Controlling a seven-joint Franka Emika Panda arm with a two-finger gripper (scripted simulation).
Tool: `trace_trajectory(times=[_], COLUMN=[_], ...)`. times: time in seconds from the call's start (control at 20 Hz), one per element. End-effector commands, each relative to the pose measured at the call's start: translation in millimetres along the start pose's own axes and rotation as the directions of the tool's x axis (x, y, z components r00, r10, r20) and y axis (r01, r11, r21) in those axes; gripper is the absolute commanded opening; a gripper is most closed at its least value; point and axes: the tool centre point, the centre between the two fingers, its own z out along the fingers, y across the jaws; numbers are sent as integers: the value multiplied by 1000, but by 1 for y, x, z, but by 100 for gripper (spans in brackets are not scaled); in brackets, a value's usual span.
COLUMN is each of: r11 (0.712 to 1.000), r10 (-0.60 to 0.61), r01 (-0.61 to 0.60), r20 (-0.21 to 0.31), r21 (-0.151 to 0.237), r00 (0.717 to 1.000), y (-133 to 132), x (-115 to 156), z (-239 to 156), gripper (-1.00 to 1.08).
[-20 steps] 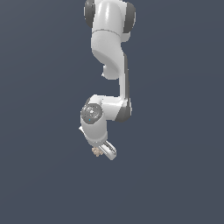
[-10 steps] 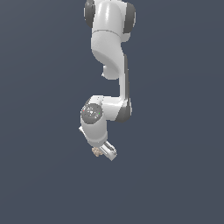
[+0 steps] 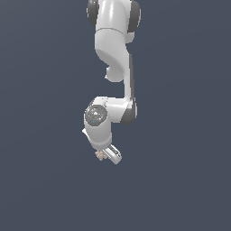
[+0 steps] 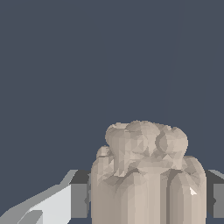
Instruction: Pick up the object and move it to a goal position.
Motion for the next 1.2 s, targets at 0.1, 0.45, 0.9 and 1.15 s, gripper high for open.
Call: trace_trajectory(times=[0.1,0.45,0.9,1.15], r11=[1000,1000,1000,1000], r10=[-1,-1,0,0], r01=[1,1,0,0], r20=[-1,0,-1,-2], r21=[1,1,1,0], r00=[1000,1000,1000,1000], y=[-5,-20,-47,-63], x=[-10,-40,-98,-129], z=[-16,-62,-153,-204], gripper=[-100,-100,-100,-100])
